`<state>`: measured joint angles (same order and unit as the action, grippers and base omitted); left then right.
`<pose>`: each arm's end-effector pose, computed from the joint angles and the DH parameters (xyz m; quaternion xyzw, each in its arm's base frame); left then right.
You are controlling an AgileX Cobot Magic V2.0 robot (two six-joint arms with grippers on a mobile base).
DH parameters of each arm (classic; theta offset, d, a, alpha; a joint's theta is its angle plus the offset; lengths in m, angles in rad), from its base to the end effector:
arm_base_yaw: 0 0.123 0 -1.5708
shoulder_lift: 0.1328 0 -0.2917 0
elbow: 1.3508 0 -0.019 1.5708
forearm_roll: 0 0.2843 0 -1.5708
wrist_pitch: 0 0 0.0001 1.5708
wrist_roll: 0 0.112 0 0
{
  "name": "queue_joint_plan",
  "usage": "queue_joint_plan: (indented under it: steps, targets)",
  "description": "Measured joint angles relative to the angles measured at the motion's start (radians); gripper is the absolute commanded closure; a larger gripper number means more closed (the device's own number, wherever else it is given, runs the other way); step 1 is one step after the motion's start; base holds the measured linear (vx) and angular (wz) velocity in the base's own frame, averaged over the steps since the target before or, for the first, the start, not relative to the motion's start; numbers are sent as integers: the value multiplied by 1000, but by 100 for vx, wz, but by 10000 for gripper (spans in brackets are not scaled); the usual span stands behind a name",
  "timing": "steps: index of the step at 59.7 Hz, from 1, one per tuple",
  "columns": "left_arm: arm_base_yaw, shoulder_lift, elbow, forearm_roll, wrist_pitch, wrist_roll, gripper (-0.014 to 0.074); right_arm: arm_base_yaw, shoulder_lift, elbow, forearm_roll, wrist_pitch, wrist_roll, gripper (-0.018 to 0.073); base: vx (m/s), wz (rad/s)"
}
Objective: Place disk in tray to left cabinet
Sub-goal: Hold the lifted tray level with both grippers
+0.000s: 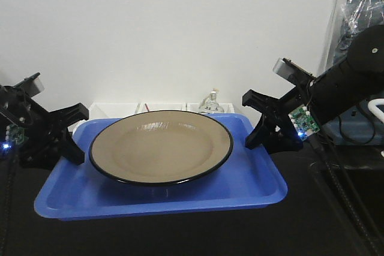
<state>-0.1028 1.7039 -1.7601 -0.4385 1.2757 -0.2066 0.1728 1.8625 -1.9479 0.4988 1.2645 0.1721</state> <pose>0.3945 -0.0865 0.3725 -0.0659 0.9506 -0.2470 0.1763 0.4308 0.1271 0.3697 0.0162 0.9414 0.2821 0.1842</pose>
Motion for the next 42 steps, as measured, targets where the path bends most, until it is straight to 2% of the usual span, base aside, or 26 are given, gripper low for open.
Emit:
queue_joint_plan:
  steps: [42]
  targets:
    - [0, -10, -3, -3, 1, -2, 596, 0, 0, 0, -1, 0, -2, 564, 0, 0]
